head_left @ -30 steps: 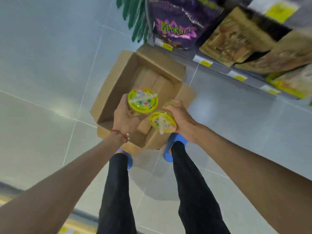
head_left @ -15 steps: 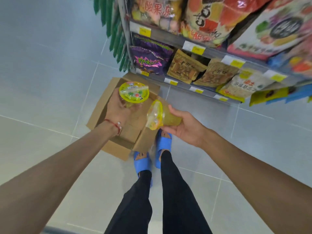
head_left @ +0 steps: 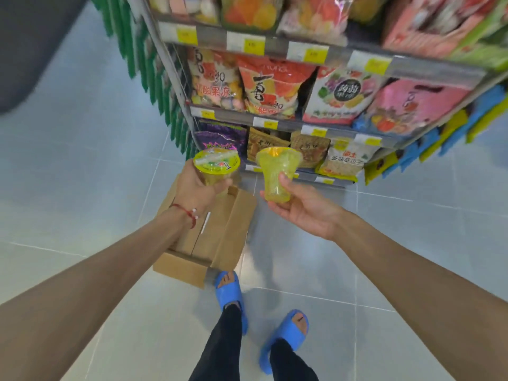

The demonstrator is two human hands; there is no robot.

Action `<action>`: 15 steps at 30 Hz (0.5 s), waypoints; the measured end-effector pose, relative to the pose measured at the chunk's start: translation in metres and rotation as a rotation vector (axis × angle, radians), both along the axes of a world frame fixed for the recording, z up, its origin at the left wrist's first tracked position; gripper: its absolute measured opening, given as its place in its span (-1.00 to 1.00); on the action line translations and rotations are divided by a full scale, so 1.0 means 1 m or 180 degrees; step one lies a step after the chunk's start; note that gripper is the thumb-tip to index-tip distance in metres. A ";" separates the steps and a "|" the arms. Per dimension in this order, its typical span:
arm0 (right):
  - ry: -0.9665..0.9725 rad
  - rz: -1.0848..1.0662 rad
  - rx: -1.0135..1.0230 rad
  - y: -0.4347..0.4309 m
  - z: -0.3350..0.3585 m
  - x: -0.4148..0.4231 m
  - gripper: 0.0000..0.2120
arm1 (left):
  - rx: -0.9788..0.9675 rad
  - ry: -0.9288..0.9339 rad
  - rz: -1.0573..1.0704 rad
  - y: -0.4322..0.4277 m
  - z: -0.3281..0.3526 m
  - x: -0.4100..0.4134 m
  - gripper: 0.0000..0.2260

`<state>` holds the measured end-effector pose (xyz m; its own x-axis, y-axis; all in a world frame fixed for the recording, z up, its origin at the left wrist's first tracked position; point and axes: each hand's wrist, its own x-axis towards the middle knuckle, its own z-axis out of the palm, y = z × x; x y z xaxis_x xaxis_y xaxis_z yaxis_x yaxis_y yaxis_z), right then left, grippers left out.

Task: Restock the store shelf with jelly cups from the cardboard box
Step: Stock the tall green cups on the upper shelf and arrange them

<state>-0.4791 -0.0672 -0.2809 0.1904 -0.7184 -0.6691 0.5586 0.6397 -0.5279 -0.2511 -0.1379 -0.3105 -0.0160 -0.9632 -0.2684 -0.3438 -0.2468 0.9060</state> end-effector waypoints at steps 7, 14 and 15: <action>0.0665 0.0100 -0.0635 0.017 0.086 -0.073 -0.61 | -0.0451 0.0117 -0.0208 0.011 0.103 -0.074 -0.37; 0.1670 0.0180 -0.1351 0.023 0.176 -0.131 -0.67 | -0.0870 0.0035 -0.0528 0.008 0.218 -0.140 -0.26; 0.1837 0.0151 -0.1466 0.024 0.194 -0.140 -0.71 | -0.0973 0.0046 -0.0565 0.008 0.237 -0.151 -0.21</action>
<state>-0.6193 -0.0427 -0.0873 -0.0628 -0.9503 -0.3050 0.0881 0.2991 -0.9501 -0.4019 -0.1304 -0.0735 -0.1921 -0.9808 0.0333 -0.3435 0.0989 0.9339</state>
